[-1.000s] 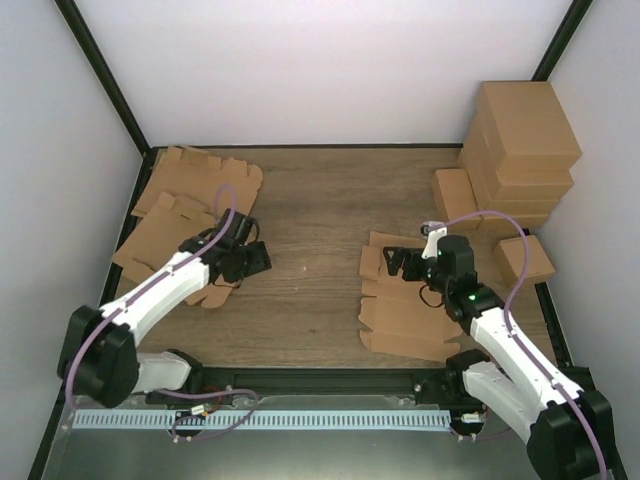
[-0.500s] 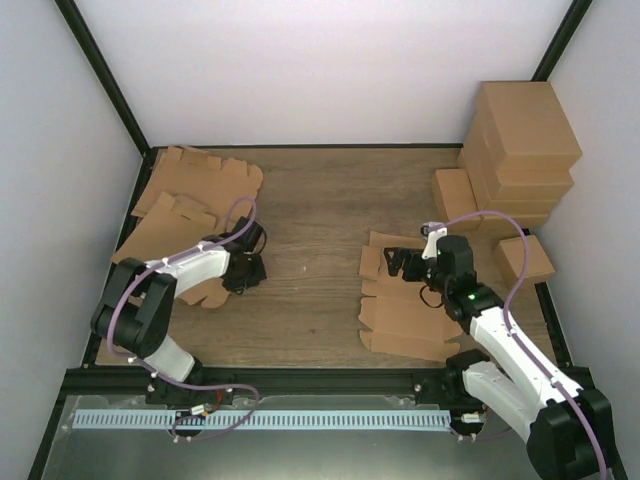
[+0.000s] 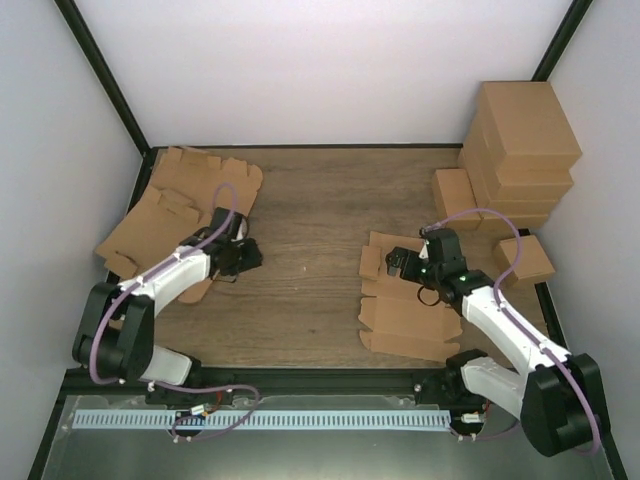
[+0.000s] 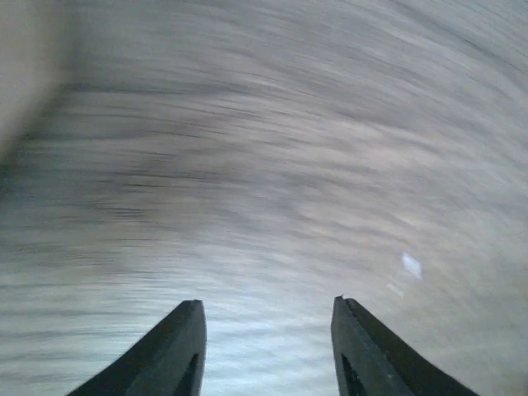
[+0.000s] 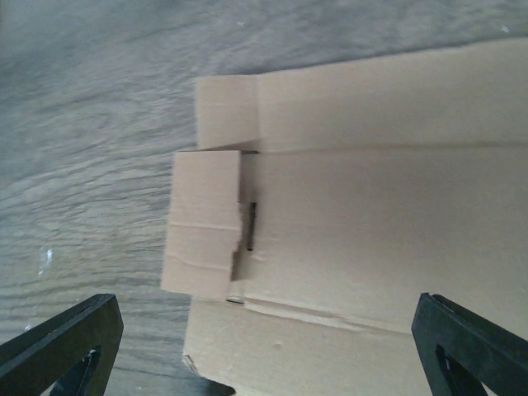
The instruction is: Fold the paper box
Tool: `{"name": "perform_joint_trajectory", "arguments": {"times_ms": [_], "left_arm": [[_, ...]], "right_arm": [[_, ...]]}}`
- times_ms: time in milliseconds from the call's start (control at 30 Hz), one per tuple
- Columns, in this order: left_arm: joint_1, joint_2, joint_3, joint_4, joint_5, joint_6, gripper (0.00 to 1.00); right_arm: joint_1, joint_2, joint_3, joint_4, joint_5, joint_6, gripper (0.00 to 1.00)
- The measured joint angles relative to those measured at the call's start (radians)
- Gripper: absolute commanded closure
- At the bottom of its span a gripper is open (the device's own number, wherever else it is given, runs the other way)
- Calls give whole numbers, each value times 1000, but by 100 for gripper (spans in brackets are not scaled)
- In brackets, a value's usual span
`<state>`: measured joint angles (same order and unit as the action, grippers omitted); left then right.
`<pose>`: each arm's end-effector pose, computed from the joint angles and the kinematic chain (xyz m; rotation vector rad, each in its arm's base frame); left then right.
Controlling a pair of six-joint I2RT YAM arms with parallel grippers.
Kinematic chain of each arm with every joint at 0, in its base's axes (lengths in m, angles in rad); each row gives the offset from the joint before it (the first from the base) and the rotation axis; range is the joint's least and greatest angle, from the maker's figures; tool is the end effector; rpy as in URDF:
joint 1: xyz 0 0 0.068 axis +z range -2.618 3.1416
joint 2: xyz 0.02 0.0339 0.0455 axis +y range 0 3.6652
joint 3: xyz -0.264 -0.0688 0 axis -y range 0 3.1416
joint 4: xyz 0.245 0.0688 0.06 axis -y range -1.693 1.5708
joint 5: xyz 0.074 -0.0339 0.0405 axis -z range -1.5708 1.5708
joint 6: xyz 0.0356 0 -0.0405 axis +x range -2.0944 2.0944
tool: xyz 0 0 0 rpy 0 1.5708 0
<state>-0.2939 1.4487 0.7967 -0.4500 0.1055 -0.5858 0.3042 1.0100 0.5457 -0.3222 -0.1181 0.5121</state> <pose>0.2558 -0.0813 0.1770 -0.3633 2.7087 -0.4084 0.1922 0.0647 0.2036 0.1918 2.4076 0.5274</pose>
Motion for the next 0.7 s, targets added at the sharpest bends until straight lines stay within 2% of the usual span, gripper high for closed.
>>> {"name": "perform_joint_trajectory", "arguments": {"times_ms": [167,367,500,700], "left_arm": [[-209,-24,29,95,110,47,40],[-385,78,86,187,146,75,39],[-438,162,138,218,155,99,38],[-440,189,181,221,141,138,36]], "right_arm": [[0,43,30,-52,42,60,2],[0,72,29,-31,-57,80,13],[0,116,27,29,-174,71,16],[0,243,28,107,-253,66,19]]}}
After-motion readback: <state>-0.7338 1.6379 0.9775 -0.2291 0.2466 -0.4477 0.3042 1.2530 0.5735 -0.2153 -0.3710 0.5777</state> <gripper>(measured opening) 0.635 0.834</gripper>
